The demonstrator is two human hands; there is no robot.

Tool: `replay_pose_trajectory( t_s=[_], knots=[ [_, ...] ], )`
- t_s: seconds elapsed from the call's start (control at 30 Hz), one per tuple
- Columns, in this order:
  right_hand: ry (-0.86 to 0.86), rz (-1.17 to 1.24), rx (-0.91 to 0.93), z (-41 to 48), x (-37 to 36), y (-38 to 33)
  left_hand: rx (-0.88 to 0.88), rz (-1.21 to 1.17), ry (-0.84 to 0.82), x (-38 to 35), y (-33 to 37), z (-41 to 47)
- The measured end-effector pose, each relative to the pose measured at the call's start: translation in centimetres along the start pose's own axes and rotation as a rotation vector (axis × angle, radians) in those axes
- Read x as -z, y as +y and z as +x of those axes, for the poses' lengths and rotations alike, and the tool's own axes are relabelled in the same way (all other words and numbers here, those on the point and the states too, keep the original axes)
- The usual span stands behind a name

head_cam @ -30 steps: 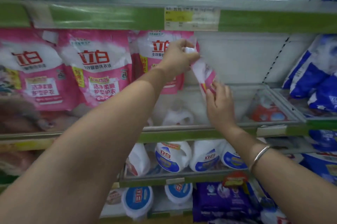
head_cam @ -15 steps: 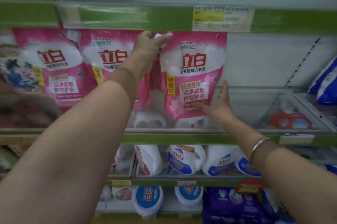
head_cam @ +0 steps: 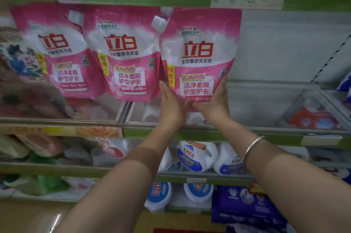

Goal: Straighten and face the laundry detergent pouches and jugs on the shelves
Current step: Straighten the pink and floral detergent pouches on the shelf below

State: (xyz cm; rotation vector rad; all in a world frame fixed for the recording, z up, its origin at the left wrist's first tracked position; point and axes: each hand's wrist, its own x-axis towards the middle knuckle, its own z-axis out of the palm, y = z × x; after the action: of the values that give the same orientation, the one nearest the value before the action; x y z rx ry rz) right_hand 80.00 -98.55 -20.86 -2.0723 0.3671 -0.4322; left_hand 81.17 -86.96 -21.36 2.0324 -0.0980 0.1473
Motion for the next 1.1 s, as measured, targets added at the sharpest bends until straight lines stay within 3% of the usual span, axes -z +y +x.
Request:
replay_pose_trajectory(
  t_s=[0.2,0.3,0.63,1.1],
  knots=[
    [0.009,-0.105,0.069,-0.1,-1.2,0.5,0.108,0.187,0.017,0.3,0.3,1.5],
    [-0.001,-0.097,0.013,-0.2,-1.7,1.4,0.068,0.36,0.055,0.1,0.3,0.4],
    [-0.014,-0.063,-0.117,1.3,-2.9,2.6,0.065,0.263,-0.092,-1.4,-0.2,1.1],
    [0.013,-0.132,-0.079,3.1,-2.9,2.0,0.028,0.29,-0.032,-1.9,-0.6,3.3]
  ],
)
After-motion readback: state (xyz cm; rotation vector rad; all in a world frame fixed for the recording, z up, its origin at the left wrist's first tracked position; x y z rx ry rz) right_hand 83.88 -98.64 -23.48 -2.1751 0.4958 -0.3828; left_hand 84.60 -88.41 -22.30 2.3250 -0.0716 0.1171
